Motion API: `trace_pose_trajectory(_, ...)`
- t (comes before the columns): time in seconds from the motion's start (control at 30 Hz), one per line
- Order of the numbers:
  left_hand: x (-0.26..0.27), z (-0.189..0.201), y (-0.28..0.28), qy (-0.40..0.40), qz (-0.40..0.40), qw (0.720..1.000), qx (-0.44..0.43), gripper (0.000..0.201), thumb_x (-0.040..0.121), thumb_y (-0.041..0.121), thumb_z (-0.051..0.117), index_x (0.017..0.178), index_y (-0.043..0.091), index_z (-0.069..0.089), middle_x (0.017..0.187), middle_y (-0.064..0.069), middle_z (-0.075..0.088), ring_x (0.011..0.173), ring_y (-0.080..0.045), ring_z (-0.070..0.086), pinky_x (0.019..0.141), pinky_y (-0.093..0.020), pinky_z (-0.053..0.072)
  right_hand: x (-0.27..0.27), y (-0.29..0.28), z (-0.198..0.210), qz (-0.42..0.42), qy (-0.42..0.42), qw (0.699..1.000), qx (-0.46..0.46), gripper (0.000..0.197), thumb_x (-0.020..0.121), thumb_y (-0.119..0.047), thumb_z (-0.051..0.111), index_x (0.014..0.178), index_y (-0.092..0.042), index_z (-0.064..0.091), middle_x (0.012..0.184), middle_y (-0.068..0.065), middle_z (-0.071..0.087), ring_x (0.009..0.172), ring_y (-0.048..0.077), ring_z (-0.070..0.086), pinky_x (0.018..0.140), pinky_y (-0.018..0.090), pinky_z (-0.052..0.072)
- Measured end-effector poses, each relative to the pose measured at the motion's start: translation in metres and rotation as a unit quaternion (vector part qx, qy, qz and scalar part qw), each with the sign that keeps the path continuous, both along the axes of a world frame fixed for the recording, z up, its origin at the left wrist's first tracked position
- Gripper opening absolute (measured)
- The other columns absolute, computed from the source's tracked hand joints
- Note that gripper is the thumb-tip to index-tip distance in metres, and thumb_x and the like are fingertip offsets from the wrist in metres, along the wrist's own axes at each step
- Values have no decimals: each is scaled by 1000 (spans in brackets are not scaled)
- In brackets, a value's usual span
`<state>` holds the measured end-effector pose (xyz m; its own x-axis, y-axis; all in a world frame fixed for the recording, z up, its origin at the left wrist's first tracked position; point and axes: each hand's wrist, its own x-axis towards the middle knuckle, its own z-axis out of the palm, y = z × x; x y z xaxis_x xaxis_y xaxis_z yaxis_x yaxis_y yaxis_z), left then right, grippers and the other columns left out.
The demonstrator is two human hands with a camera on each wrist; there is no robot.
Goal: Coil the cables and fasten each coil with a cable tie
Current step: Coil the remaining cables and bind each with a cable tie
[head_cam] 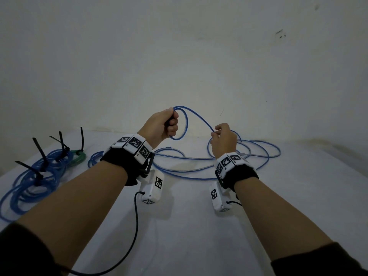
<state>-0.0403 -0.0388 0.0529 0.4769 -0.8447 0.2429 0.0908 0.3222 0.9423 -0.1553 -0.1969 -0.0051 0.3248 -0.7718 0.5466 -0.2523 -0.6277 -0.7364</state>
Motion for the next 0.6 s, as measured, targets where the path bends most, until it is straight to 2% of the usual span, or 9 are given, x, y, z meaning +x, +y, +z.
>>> trace_pose_trajectory(0.07,0,0,4,-24,16,1000,2,34,100,29,35,74,15,51,54,8,42,43,-6,35,43,-15,33,3,1,0,-8,8,1000,-6,6,92,-3,50,97,-4,54,87,16,64,74,32,61,62,35,48)
trace_pose_trajectory(0.13,2,1,5,-33,32,999,-2,36,100,33,36,73,14,51,52,9,40,41,-5,32,41,-14,31,9,1,-1,-9,24,1000,-7,9,93,-2,46,95,-6,54,87,17,64,72,35,62,64,44,54)
trace_pose_trajectory(0.23,7,3,3,3,43,999,-25,37,101,31,33,73,14,50,49,8,37,39,-6,29,40,-15,26,17,6,-3,37,21,999,13,13,92,0,44,95,-4,57,86,19,62,72,35,59,68,51,53)
trace_pose_trajectory(0.27,8,4,2,26,43,998,-34,37,101,27,31,73,13,50,48,7,38,39,-6,30,41,-16,25,19,10,-3,62,21,998,13,13,92,-1,45,94,-2,58,84,20,62,73,32,56,70,51,53)
trace_pose_trajectory(0.33,10,4,0,37,57,996,-53,34,100,17,28,76,11,51,50,6,41,40,-7,34,42,-17,27,20,17,-2,105,39,994,-8,14,92,-2,47,95,1,60,86,20,64,76,27,54,75,42,50)
trace_pose_trajectory(0.4,11,2,-1,-26,100,993,-54,31,100,14,28,81,11,53,60,3,43,45,-7,38,47,-19,32,22,24,1,140,78,986,-42,17,93,-5,47,96,1,62,89,18,66,78,23,53,75,33,43)
trace_pose_trajectory(0.5,10,-3,-3,-146,159,975,-47,27,101,15,32,84,14,52,70,-1,48,54,-7,48,54,-18,43,24,31,9,182,145,970,-71,22,95,-10,44,97,-3,64,90,11,61,83,21,50,78,32,39)
trace_pose_trajectory(0.6,7,-9,-9,-170,173,968,-67,22,100,10,36,84,10,50,77,-4,55,63,-8,58,66,-19,53,24,40,16,231,183,951,-92,20,94,-12,46,95,-3,64,88,4,56,82,18,48,73,27,34)
